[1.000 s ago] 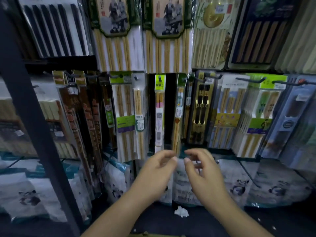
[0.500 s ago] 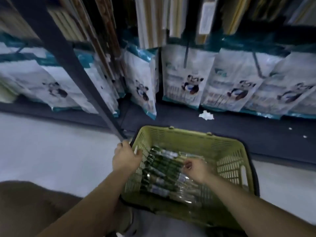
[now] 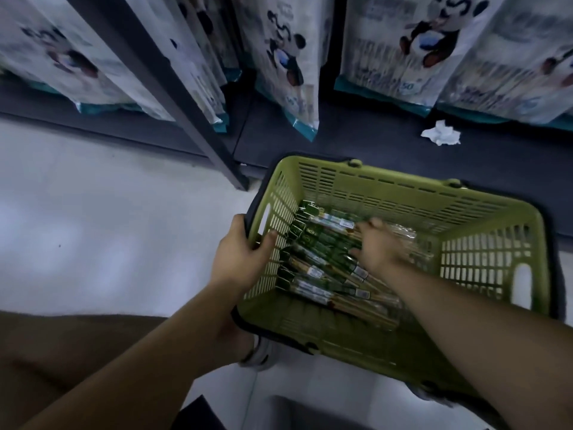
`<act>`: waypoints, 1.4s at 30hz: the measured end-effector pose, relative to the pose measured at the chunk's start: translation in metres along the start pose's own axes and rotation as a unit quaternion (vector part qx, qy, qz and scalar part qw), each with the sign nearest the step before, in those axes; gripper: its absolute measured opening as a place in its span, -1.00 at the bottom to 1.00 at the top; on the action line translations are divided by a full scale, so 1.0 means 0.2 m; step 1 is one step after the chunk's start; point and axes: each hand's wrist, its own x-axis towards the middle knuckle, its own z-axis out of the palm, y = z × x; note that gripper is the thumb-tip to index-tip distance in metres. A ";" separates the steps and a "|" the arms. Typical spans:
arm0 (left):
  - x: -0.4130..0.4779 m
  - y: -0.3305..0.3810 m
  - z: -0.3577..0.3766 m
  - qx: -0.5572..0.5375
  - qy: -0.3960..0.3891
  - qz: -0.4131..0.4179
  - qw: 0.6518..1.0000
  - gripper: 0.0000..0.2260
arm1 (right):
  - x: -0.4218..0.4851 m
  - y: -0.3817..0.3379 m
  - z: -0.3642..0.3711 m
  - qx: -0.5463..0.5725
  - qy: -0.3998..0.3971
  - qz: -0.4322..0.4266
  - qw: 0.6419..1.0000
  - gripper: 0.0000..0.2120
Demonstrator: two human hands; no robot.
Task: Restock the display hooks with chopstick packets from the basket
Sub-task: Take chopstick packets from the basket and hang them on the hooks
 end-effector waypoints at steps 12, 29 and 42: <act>0.02 0.00 0.00 -0.006 0.005 -0.002 1.000 -0.80 | 0.05 -0.01 0.01 -0.062 0.022 -0.039 0.997 -0.78; -0.07 0.10 -0.01 0.115 0.097 0.171 0.974 -0.53 | -0.22 -0.10 -0.37 0.245 -0.022 -0.078 0.966 -0.68; -0.19 0.39 0.04 -0.426 -0.112 -0.058 0.896 -0.83 | -0.42 -0.46 -0.47 0.440 -0.107 -0.148 0.879 -0.83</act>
